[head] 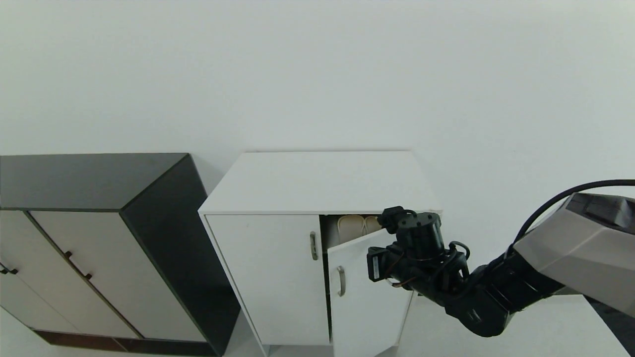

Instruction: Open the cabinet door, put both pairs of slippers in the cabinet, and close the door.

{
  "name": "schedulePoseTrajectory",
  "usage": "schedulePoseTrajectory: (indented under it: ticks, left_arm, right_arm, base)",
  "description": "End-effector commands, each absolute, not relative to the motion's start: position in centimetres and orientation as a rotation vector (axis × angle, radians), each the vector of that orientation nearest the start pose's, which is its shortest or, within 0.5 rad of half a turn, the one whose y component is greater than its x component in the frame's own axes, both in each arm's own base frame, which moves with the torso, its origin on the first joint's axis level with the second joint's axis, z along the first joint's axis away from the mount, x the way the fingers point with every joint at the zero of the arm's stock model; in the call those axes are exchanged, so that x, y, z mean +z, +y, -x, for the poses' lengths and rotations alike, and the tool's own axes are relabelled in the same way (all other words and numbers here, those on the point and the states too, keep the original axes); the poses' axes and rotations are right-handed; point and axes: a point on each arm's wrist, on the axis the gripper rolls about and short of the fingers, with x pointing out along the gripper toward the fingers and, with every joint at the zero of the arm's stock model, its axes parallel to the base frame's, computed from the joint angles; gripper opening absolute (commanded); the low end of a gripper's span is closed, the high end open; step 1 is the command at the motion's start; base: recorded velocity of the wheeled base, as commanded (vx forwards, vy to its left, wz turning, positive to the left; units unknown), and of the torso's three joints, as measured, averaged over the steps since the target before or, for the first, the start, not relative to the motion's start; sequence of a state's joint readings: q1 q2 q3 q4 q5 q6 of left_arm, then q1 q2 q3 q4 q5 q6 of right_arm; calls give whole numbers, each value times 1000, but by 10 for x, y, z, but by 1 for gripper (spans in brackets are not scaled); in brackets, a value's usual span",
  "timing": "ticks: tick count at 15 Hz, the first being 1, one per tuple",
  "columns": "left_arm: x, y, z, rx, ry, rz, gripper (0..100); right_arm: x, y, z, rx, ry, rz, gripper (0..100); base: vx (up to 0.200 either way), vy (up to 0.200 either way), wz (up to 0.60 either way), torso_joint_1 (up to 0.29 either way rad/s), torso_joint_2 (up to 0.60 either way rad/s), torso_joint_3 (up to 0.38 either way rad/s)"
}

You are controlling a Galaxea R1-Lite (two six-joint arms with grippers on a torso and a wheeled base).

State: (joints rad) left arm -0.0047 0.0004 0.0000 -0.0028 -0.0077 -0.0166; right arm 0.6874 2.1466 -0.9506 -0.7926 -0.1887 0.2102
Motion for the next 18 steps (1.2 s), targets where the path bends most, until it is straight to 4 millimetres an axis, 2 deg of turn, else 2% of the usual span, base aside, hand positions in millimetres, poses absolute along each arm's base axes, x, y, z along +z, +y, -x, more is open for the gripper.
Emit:
schedulePoseTrajectory:
  ticks: [1, 7, 18]
  left_arm:
    - [76, 0, 23, -12, -3, 17, 0]
    - [76, 0, 23, -12, -3, 17, 0]
    - [76, 0, 23, -12, -3, 17, 0]
  right_arm:
    - [67, 248, -318, 444, 420, -35, 0]
    - [61, 250, -349, 414, 368, -59, 0]
    - [59, 250, -366, 395, 341, -72, 0]
  base:
    - [0, 0, 0, 0, 0, 0]
    - [0, 0, 0, 0, 0, 0]
    - [0, 0, 0, 0, 0, 0]
